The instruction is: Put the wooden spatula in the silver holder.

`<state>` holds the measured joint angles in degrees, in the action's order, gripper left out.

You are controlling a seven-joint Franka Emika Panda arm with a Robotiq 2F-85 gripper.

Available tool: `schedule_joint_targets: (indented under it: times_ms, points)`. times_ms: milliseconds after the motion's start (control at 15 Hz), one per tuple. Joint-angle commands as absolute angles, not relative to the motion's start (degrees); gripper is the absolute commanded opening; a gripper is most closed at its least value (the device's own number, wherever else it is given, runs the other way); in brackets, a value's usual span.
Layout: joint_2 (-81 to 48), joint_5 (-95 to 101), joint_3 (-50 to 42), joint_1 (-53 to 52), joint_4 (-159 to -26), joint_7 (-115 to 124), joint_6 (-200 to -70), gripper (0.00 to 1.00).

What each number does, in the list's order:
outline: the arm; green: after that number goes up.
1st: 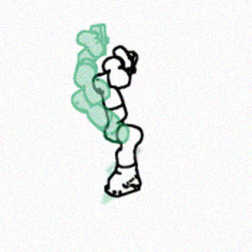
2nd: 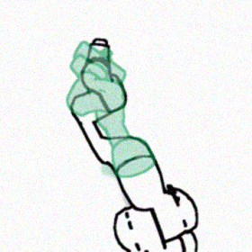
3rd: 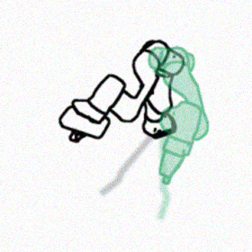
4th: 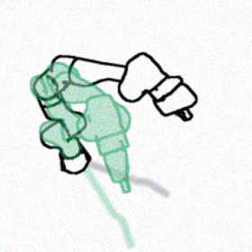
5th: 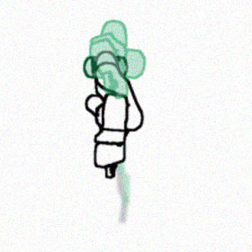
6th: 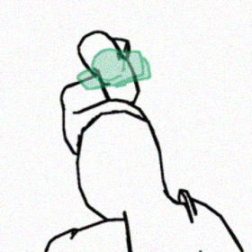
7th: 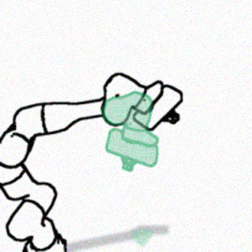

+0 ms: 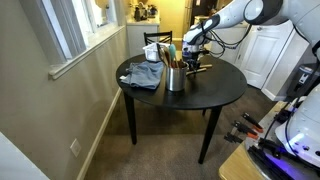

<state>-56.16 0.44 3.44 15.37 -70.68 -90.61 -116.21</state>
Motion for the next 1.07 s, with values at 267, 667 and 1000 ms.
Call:
schedule_joint_targets:
  times_ms: [267,667,1000]
  points:
    - [-56.1,1.6,2.8,14.9,-71.0,-92.8,-115.8,0.07]
    - [-55.0,1.0,3.4,15.4,-71.5,-94.1,-116.0,0.1]
    - [-52.0,0.1,4.1,16.0,-73.3,-95.9,-118.4,0.1]
